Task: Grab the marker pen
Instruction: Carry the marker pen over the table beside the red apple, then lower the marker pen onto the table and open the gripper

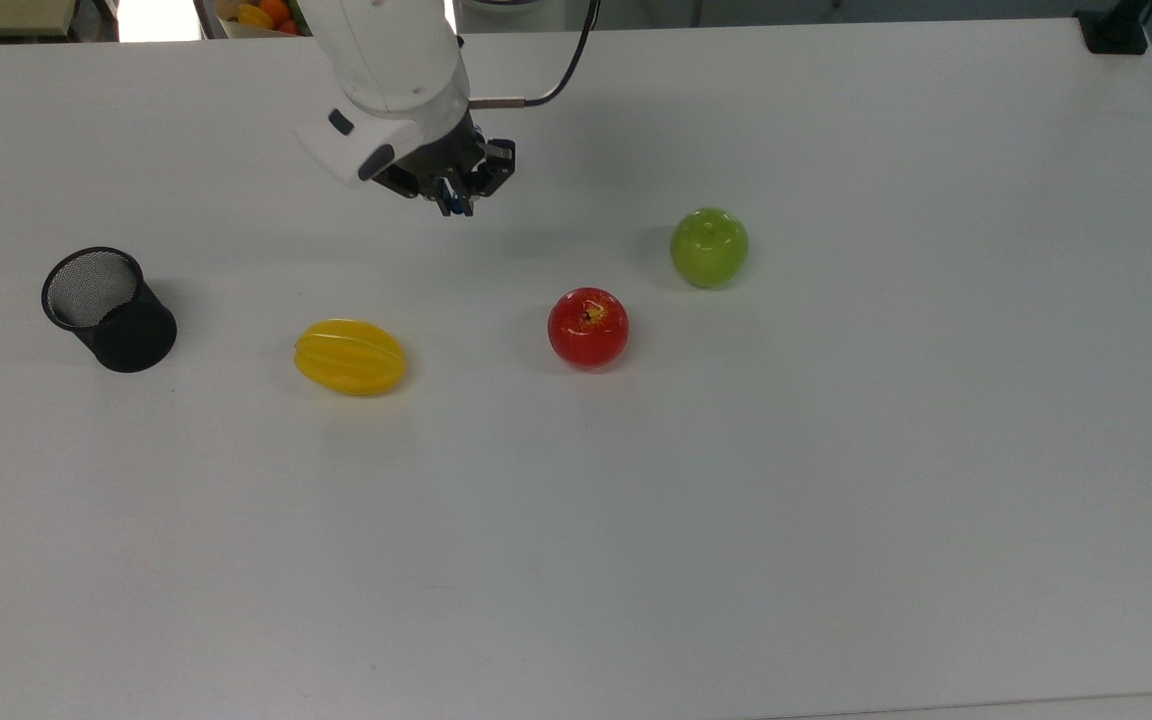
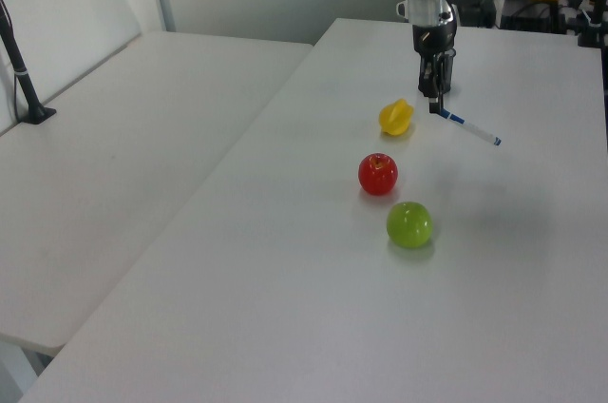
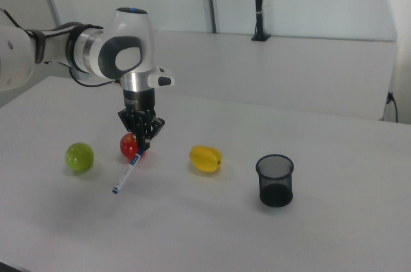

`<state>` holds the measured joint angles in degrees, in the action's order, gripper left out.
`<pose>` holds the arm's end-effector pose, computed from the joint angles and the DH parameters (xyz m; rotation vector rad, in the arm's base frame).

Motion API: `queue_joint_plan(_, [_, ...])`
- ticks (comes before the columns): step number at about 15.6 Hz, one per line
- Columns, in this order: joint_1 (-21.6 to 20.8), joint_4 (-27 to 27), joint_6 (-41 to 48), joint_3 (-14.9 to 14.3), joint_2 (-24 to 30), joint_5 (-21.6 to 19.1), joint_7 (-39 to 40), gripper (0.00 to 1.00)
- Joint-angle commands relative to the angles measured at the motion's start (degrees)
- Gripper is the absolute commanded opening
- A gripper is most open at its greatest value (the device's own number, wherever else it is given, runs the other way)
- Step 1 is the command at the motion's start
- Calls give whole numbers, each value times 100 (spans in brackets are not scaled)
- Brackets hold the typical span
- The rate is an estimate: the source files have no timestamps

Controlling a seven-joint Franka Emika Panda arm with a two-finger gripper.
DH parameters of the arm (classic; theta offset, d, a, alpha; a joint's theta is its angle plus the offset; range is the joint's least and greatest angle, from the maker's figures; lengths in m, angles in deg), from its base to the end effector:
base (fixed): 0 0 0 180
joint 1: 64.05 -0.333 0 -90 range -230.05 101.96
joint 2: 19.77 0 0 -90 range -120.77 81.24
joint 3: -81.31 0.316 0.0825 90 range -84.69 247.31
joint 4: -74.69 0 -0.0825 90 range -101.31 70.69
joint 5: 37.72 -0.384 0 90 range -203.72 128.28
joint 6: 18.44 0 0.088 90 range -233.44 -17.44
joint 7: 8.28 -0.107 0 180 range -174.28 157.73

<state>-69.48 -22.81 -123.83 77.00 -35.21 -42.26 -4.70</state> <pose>0.6223 0.0220 0.4248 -3.0763 -0.0883 0.1997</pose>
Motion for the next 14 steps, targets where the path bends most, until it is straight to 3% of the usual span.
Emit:
queue_joint_plan(1, [-142,-146,-377,-9,-160,216,-260,2])
queue_joint_plan(9, [-397,-155,-816,-9,-599,419,-524,5])
queue_joint_plan(12, [-406,-155,-851,-9,-653,428,-524,15])
queue_joint_plan(14, [-414,-146,-852,-9,-696,428,-524,32])
